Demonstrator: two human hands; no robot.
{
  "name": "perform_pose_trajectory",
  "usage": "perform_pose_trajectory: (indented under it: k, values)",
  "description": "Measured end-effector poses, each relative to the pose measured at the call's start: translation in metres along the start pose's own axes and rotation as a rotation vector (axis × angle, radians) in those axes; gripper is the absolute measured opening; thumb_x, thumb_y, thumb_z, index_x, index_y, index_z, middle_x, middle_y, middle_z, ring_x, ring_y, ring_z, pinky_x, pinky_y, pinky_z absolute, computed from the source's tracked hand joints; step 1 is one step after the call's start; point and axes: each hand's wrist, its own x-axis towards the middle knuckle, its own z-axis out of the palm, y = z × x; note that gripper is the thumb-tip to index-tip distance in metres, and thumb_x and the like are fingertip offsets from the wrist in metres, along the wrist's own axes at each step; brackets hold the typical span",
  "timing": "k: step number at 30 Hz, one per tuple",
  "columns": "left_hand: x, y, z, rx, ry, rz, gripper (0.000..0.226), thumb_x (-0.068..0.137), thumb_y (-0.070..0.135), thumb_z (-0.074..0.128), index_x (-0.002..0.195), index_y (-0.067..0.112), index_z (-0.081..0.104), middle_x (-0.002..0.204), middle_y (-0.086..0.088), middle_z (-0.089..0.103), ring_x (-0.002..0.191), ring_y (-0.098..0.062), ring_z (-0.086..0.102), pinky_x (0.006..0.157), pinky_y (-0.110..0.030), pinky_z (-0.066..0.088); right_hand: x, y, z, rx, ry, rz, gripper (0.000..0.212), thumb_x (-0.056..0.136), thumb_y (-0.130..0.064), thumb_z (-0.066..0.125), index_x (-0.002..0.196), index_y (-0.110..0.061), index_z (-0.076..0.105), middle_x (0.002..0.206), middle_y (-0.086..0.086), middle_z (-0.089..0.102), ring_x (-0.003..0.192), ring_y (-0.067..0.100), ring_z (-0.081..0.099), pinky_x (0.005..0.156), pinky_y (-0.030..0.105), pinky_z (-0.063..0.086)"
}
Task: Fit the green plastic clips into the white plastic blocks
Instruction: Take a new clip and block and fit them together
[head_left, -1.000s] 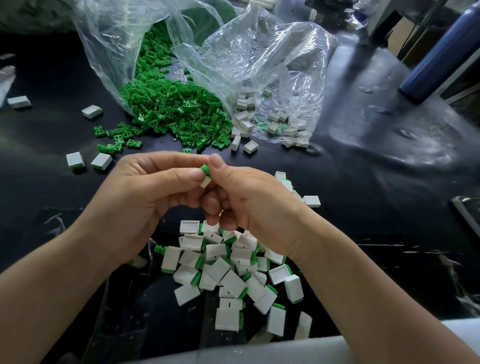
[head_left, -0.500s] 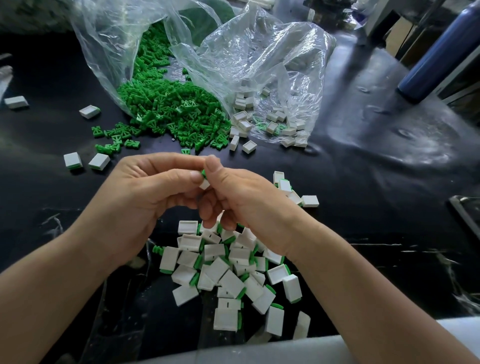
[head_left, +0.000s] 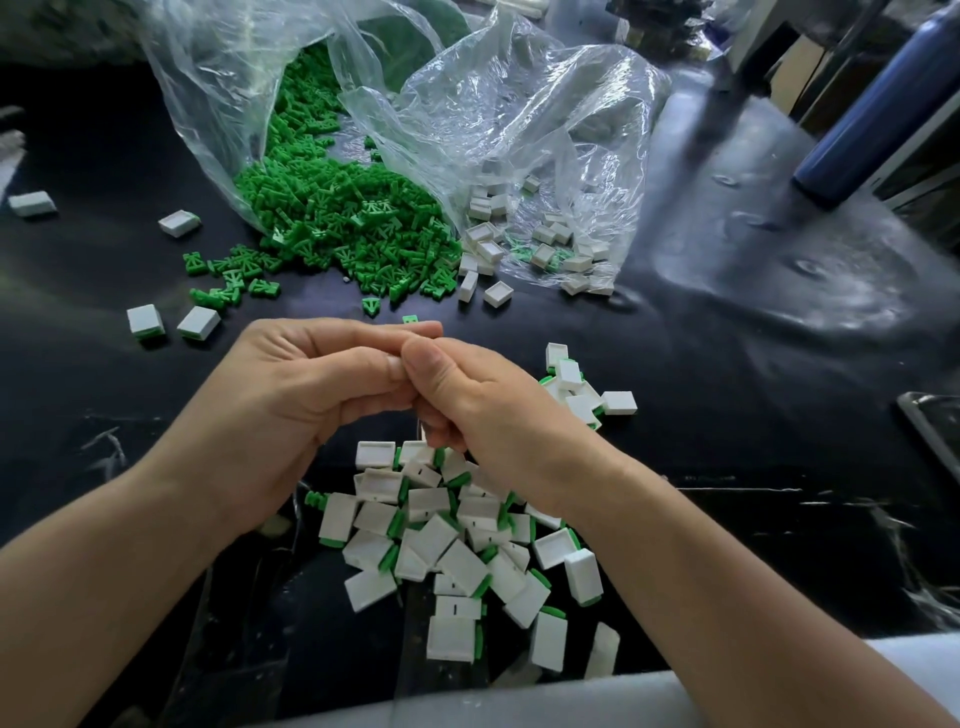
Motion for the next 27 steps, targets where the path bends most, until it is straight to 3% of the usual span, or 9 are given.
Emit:
perform_pose_trajectory:
  k: [5,13,15,18,24,27]
  values:
    - [0.0013,-0.0009,0.0011,-0.025,0.014,-0.006,0.021,0.063,0.003,0.064,0.076,0.014,0.077,0.094,-0.004,0.074,0.083,-0.019,0.071,0.066,-0.022,0.056,0.0012,-0.0001,0.0015,-0.036,0.021,0.005,0.042,0.099,-0.031,0.031,0.127,-0.009,0.053,0.068,-0.021,0.035,0.065,-0.006,0.034,0.067,0.019,0.029]
    - [0.0009,-0.0013,0.002,-0.062,0.041,-0.017,0.027,0.051,0.004,0.071,0.078,0.007,0.075,0.096,-0.005,0.074,0.085,-0.019,0.071,0.067,-0.023,0.056,-0.0004,-0.0022,0.0011,-0.076,0.021,0.0,0.041,0.099,-0.031,0.031,0.126,-0.01,0.053,0.07,-0.019,0.037,0.065,-0.005,0.035,0.065,0.018,0.029]
    - [0.0011,-0.0023,0.002,-0.068,0.051,-0.025,0.025,0.054,-0.002,0.069,0.078,0.006,0.074,0.096,-0.005,0.074,0.085,-0.019,0.071,0.067,-0.023,0.056,-0.001,-0.0026,0.0013,-0.087,0.024,-0.003,0.04,0.099,-0.031,0.031,0.126,-0.01,0.053,0.071,-0.019,0.037,0.065,-0.004,0.036,0.066,0.019,0.03]
    - [0.0007,-0.0029,0.003,-0.088,0.067,-0.03,0.021,0.062,0.007,0.058,0.077,0.005,0.074,0.096,-0.006,0.074,0.085,-0.02,0.071,0.066,-0.023,0.056,-0.0013,-0.0029,0.0015,-0.11,0.021,0.006,0.041,0.099,-0.032,0.031,0.126,-0.012,0.053,0.073,-0.018,0.038,0.067,-0.003,0.036,0.067,0.021,0.031]
    - [0.0003,-0.0037,0.002,-0.069,0.068,-0.025,0.021,0.062,0.006,0.058,0.072,0.008,0.075,0.095,-0.005,0.074,0.086,-0.02,0.071,0.067,-0.024,0.056,-0.0011,-0.0038,0.002,-0.137,0.011,0.026,0.042,0.099,-0.034,0.03,0.127,-0.013,0.052,0.075,-0.015,0.039,0.068,-0.001,0.036,0.075,0.027,0.03]
    - [0.0003,-0.0049,0.0001,-0.035,0.055,-0.018,0.02,0.059,0.001,0.067,0.074,0.011,0.076,0.094,-0.005,0.074,0.088,-0.021,0.07,0.067,-0.023,0.056,-0.0015,-0.0038,0.0018,-0.142,0.01,0.025,0.041,0.099,-0.034,0.03,0.126,-0.013,0.052,0.076,-0.015,0.04,0.068,-0.001,0.036,0.075,0.027,0.03]
